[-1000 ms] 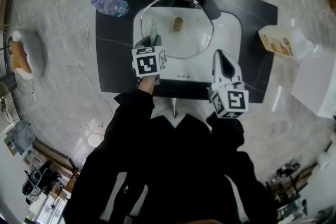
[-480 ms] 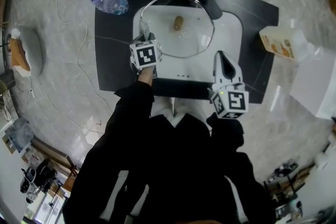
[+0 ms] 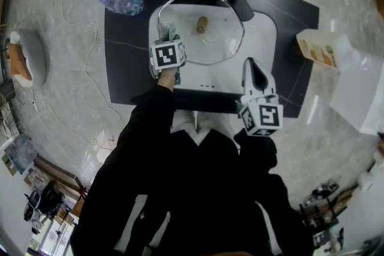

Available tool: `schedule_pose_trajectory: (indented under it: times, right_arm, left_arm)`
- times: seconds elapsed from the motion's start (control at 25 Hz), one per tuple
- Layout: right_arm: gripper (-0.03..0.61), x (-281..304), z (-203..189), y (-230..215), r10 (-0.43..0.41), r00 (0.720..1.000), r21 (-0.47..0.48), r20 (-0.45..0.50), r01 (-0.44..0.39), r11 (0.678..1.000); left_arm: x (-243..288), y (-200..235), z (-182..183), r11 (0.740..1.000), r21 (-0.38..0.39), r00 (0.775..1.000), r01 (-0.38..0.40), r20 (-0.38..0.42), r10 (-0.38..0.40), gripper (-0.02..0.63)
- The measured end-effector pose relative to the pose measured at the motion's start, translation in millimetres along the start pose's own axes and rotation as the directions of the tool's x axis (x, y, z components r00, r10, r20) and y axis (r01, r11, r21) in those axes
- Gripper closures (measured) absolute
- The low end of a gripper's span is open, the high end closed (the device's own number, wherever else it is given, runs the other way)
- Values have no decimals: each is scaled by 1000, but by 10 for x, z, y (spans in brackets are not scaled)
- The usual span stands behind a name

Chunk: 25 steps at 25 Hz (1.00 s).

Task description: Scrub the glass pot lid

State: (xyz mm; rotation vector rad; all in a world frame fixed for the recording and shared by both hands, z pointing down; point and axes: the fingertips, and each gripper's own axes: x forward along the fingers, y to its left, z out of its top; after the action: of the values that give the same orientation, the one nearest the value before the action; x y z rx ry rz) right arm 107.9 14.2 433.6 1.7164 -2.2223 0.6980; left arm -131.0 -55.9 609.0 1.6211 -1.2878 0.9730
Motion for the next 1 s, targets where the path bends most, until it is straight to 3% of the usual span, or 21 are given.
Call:
schedule_pose_trajectory:
  times: [0.2,0.44,0.68,1.0]
  right_arm:
    - [575,0,-42,-19,-6,1000,7,-8,6,1000]
    - [575,19,-105,-26,-10,1000,20,-17,11,1000]
    - [575,35,-123,29,-2,1000,28,-14,2,1000]
    - [575,-13,-178,7,-15,1000,34,-16,15,999]
  left_arm:
    - [56,-38,2,1000,-1,1000,25,11,-25,548]
    - [103,-148,-117,997,21,997,70,-42,-69,548]
    - [145,-204,-346,996,61,991,58,-120,-51,548]
    - [198,-354,-473,992,84,985,97,-148,-84,548]
